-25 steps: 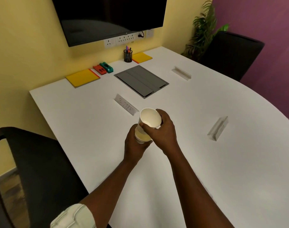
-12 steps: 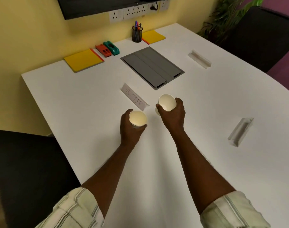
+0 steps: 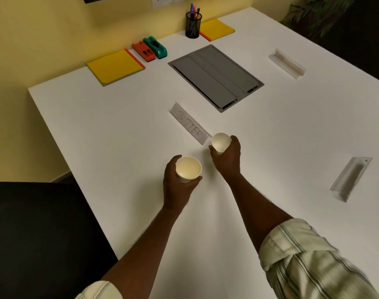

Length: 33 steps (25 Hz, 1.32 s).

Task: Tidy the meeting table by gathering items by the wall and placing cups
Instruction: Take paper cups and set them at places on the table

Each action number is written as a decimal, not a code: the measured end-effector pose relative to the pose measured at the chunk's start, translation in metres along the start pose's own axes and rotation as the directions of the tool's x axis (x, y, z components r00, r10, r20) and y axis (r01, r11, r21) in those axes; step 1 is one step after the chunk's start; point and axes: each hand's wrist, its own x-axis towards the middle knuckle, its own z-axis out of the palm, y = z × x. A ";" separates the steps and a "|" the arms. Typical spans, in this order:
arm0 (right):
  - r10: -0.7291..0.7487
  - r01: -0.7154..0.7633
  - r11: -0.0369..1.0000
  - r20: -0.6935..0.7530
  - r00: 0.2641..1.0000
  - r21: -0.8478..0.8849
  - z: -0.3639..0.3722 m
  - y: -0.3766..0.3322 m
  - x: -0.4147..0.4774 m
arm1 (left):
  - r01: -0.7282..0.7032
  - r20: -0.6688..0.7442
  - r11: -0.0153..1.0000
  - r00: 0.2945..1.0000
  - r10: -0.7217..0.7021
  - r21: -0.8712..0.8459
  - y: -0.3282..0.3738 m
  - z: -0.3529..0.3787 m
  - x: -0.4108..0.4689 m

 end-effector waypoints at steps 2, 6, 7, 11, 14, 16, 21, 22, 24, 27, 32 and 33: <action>0.004 -0.004 1.000 0.010 1.000 -0.015 0.007 0.007 0.007 | 0.022 0.036 1.000 0.999 -0.021 -0.018 -0.004 0.002 0.003; 0.003 -0.001 0.999 0.042 0.999 -0.050 0.018 0.016 0.017 | 0.038 0.044 0.999 0.998 -0.037 -0.024 -0.013 0.005 0.008; -0.003 0.005 0.998 0.043 0.999 -0.055 0.020 0.018 0.018 | 0.042 0.050 0.999 0.998 -0.041 -0.024 -0.014 0.006 0.008; 0.025 -0.023 0.998 0.038 0.999 -0.056 0.023 0.021 0.023 | 0.046 0.076 0.999 0.996 -0.045 -0.014 -0.016 0.012 0.011; 0.072 -0.067 0.996 0.076 0.994 -0.065 0.018 0.019 0.019 | 0.040 0.085 0.999 0.996 -0.039 -0.008 -0.015 0.016 0.011; 0.085 -0.079 0.994 0.078 0.993 -0.082 0.009 0.018 0.011 | 0.023 0.091 1.000 0.996 -0.022 -0.010 -0.012 0.019 0.010; 0.113 -0.113 0.994 -0.041 0.993 0.008 -0.026 0.017 -0.038 | -0.025 0.139 1.000 0.990 0.026 -0.012 0.007 0.024 -0.011; 0.126 -0.124 0.992 -0.070 0.989 0.038 -0.035 0.016 -0.053 | -0.033 0.165 0.999 0.986 0.036 -0.023 0.015 0.024 -0.019; 0.177 -0.166 0.980 -0.101 0.979 0.107 -0.050 0.015 -0.078 | -0.026 0.214 0.998 0.976 0.038 -0.056 0.026 0.027 -0.035; 0.197 -0.179 0.974 -0.127 0.972 0.135 -0.086 0.014 -0.116 | -0.045 0.289 0.992 0.954 0.078 -0.119 0.043 0.030 -0.068; 0.166 -0.155 0.982 -0.096 0.981 0.107 -0.148 0.011 -0.168 | -0.068 0.405 0.980 0.903 0.141 -0.188 0.063 0.040 -0.111; 0.152 -0.140 0.985 -0.113 0.982 0.102 -0.160 0.011 -0.181 | -0.062 0.443 0.977 0.884 0.150 -0.206 0.068 0.043 -0.122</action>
